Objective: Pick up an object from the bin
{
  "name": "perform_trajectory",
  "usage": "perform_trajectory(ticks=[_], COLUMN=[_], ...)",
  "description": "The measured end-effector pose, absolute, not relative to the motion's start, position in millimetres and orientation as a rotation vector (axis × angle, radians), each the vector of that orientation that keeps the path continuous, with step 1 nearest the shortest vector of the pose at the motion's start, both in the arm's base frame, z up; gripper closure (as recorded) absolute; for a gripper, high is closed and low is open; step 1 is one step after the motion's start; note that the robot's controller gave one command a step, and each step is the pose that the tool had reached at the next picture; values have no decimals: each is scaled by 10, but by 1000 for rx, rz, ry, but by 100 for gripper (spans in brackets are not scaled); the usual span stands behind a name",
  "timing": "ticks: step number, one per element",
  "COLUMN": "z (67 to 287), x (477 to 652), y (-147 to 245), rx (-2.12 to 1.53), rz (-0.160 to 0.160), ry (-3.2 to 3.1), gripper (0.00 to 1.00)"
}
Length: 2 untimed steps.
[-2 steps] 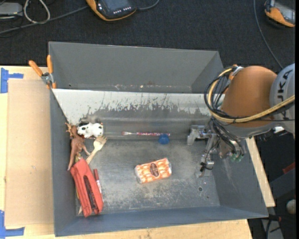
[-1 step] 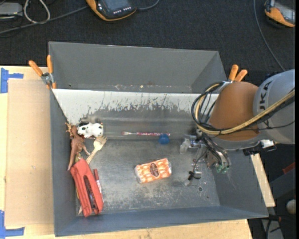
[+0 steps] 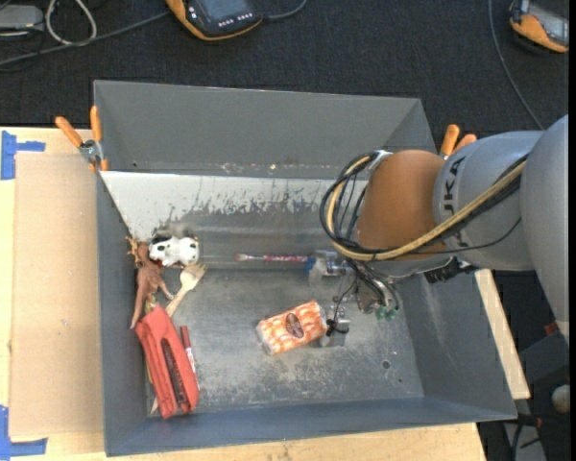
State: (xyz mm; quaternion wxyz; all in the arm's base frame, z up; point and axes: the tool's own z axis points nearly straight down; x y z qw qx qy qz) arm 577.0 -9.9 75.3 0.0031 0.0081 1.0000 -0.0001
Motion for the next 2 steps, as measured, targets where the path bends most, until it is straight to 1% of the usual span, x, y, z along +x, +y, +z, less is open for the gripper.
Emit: perform_trajectory(ticks=[1, 2], z=[694, 786], x=[5600, 5144], y=[374, 604], rx=[131, -14], rz=[0, 0], ry=[3148, 3140], gripper=[0, 100])
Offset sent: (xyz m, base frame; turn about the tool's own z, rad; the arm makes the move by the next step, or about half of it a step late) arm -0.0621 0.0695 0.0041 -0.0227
